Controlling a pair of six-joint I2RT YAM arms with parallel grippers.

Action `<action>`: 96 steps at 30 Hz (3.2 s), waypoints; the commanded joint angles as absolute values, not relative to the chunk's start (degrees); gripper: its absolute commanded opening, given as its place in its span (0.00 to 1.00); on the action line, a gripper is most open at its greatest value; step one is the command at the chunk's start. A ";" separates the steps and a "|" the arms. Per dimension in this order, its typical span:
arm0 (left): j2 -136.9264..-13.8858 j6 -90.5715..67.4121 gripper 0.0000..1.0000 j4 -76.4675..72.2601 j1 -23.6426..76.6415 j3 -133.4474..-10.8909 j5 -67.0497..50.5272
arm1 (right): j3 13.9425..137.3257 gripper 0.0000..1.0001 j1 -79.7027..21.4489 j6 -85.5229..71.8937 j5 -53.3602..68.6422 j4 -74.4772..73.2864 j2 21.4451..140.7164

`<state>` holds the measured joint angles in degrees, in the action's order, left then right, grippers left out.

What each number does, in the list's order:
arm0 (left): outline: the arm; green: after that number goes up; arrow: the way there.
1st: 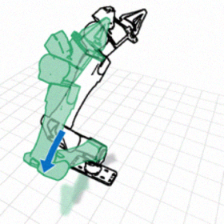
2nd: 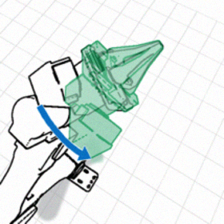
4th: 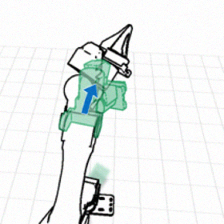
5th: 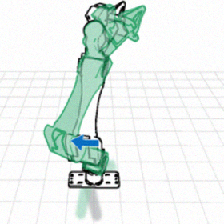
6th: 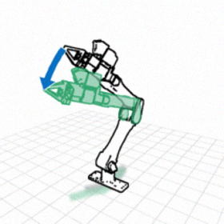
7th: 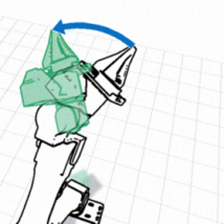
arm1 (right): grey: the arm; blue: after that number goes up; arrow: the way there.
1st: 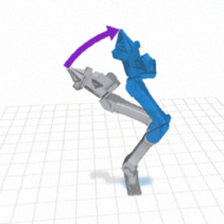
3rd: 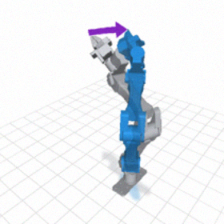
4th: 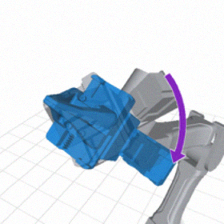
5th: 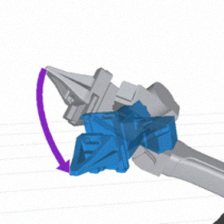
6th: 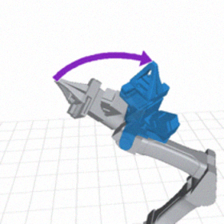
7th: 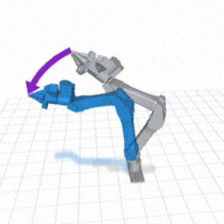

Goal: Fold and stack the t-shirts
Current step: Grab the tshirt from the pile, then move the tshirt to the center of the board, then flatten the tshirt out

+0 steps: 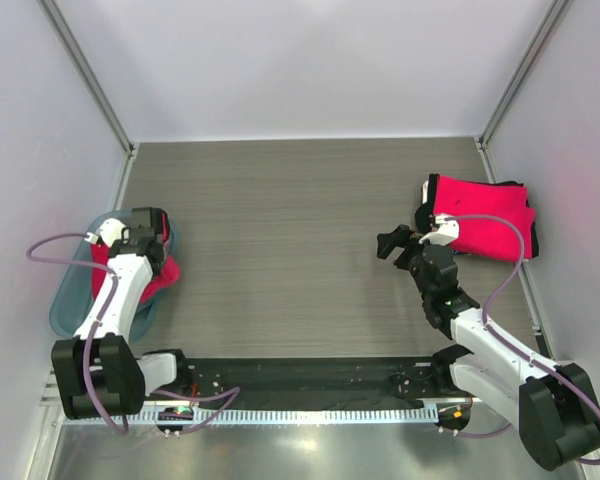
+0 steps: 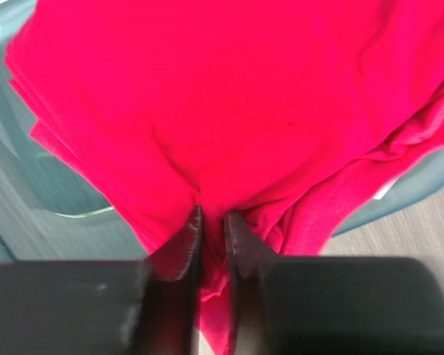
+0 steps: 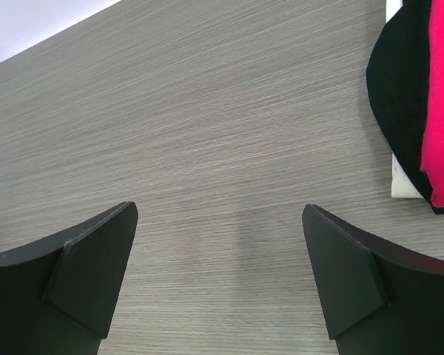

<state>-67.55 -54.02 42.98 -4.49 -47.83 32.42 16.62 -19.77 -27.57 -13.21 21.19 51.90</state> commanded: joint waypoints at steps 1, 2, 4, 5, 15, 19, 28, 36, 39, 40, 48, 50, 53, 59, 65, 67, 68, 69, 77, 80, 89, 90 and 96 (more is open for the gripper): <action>-68.81 -54.76 0.05 43.33 -5.62 -48.69 30.50 | 18.98 1.00 -19.95 -27.69 -14.50 22.94 51.77; -68.99 -54.93 0.00 44.72 -5.62 -49.04 30.67 | 18.98 1.00 -19.95 -27.77 -14.50 22.94 51.77; -67.95 -55.19 0.00 46.49 -5.63 -50.70 31.72 | 18.98 1.00 -19.95 -27.69 -14.41 23.03 51.94; -65.59 -55.20 0.00 47.54 -5.63 -51.15 32.95 | 19.07 1.00 -19.95 -27.69 -14.41 23.03 52.12; -37.98 -51.42 0.00 47.90 -5.63 -61.51 33.06 | 19.34 1.00 -19.95 -27.33 -14.41 23.03 53.08; -34.54 -49.40 0.00 47.03 -5.62 -69.50 26.29 | 19.86 1.00 -19.95 -27.25 -14.24 22.68 53.70; -48.32 -58.61 0.00 40.98 -5.54 -91.40 -3.13 | 20.04 1.00 -19.95 -27.07 -13.54 23.12 55.02; -61.08 -63.99 0.00 30.15 22.46 -89.21 8.05 | 20.21 1.00 -19.95 -26.89 -14.15 23.12 54.58; -67.03 -63.20 0.00 27.25 31.63 -91.84 10.72 | 20.39 1.00 -19.95 -26.63 -14.07 23.03 54.93; -69.15 -63.02 0.00 27.16 33.90 -93.32 10.29 | 20.39 1.00 -19.95 -26.46 -14.15 22.94 55.11; -74.19 -61.26 0.69 26.98 35.86 -87.60 13.68 | 19.86 1.00 -19.95 -25.49 -14.85 22.59 53.18; -70.68 -65.03 1.00 28.65 35.60 -80.63 22.56 | 19.86 1.00 -19.95 -25.49 -14.77 22.59 53.26; -65.94 -61.46 1.00 23.49 35.07 -66.65 28.54 | 20.13 1.00 -19.95 -25.75 -13.80 22.68 54.31; -61.09 -49.70 1.00 9.42 34.89 -48.53 25.87 | 23.54 1.00 -20.74 -27.32 -8.00 24.26 61.15; -65.82 -39.47 0.94 0.27 34.89 -46.49 13.55 | 26.98 0.73 -21.18 -28.30 -4.49 21.01 64.86; -70.12 -37.80 0.93 -1.66 34.98 -47.28 9.95 | 27.16 0.68 -21.18 -28.13 -3.08 21.09 65.47; -71.79 -37.18 0.91 -2.28 34.98 -47.98 8.63 | 27.42 0.68 -21.18 -28.13 -1.42 21.09 66.00; -74.59 -36.13 0.90 -3.59 35.15 -48.25 5.74 | 27.68 0.72 -21.18 -27.86 -0.71 21.09 67.31; -82.53 -34.54 0.88 -4.22 35.33 -47.46 2.01 | 33.66 0.79 -21.18 -30.06 -0.79 14.94 75.84; -83.49 -35.42 0.88 -0.19 35.33 -47.99 4.04 | 34.45 0.78 -21.18 -29.79 -1.76 15.12 78.92; -76.92 -35.94 0.78 5.45 35.33 -41.77 0.98 | 35.51 0.74 -21.18 -31.46 2.63 16.79 84.90; -74.82 -36.90 0.78 4.23 35.33 -40.70 -1.30 | 35.59 0.74 -21.18 -31.64 2.90 16.87 85.60; -74.44 -39.46 0.71 2.90 35.33 -39.11 -4.48 | 36.12 0.70 -21.18 -32.52 4.92 18.10 87.71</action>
